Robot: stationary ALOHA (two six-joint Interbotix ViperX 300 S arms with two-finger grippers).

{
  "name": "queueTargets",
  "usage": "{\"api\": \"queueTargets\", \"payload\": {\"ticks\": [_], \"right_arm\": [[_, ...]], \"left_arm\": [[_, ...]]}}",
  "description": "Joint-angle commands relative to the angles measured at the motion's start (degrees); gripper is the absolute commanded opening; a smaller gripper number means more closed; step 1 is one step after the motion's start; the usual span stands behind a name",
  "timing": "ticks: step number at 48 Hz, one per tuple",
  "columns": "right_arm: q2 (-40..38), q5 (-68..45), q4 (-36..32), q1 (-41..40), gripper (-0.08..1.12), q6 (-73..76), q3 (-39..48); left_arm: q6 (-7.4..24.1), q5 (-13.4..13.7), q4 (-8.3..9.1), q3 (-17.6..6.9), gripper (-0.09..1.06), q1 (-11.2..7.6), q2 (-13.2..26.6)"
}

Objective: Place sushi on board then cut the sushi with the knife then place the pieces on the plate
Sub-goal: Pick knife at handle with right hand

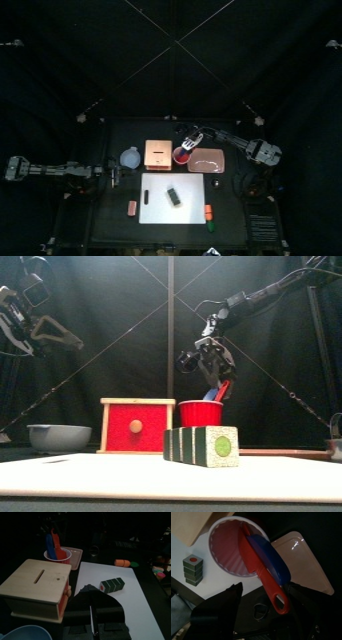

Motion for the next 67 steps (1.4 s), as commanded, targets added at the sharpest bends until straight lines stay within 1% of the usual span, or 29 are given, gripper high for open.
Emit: {"api": "queueTargets", "payload": {"ticks": [1, 18, 22, 39, 67], "right_arm": [[-0.97, 0.62, 0.35, 0.00, 0.93, -0.09, -1.58], [-0.35, 0.79, 0.09, -0.09, 0.93, -0.09, -1.76], [0.00, 0.62, 0.09, -0.09, 0.91, -0.09, -2.02], [1.05, 0.70, 0.35, -0.18, 0.71, -0.09, -3.34], [1.32, 2.29, 0.62, 0.18, 0.68, 0.00, -3.52]], "left_arm": [[0.00, -0.26, -0.09, -0.62, -0.03, 0.18, 0.18], [-0.09, -0.26, -0.09, -0.44, -0.03, 0.18, 0.18], [0.00, -0.26, 0.00, -0.44, -0.03, 0.18, 0.18], [-0.09, -0.26, 0.00, -0.18, -0.03, 0.18, 0.18], [-0.09, -0.26, -0.09, 0.09, -0.03, 0.18, 0.18]]}}
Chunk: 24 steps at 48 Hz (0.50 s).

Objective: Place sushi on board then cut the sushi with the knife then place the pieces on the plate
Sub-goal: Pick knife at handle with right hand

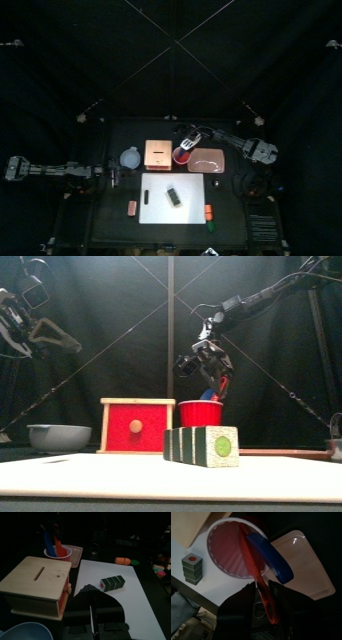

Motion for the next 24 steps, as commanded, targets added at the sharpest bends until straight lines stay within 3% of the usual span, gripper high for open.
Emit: {"api": "queueTargets", "payload": {"ticks": [1, 13, 24], "right_arm": [[-1.05, -0.18, 0.18, 0.00, 0.68, -0.18, -1.41], [-0.88, -0.18, 0.18, 0.00, 0.66, -0.26, -1.49], [-0.97, -0.09, 0.44, 0.00, 0.54, -0.26, -1.41]], "left_arm": [[0.00, -0.18, 0.09, -0.62, -0.03, 0.18, 0.09], [0.00, -0.26, 0.00, -0.70, -0.03, 0.18, 0.09], [0.00, -0.26, 0.00, -0.62, -0.03, 0.18, 0.09]]}}
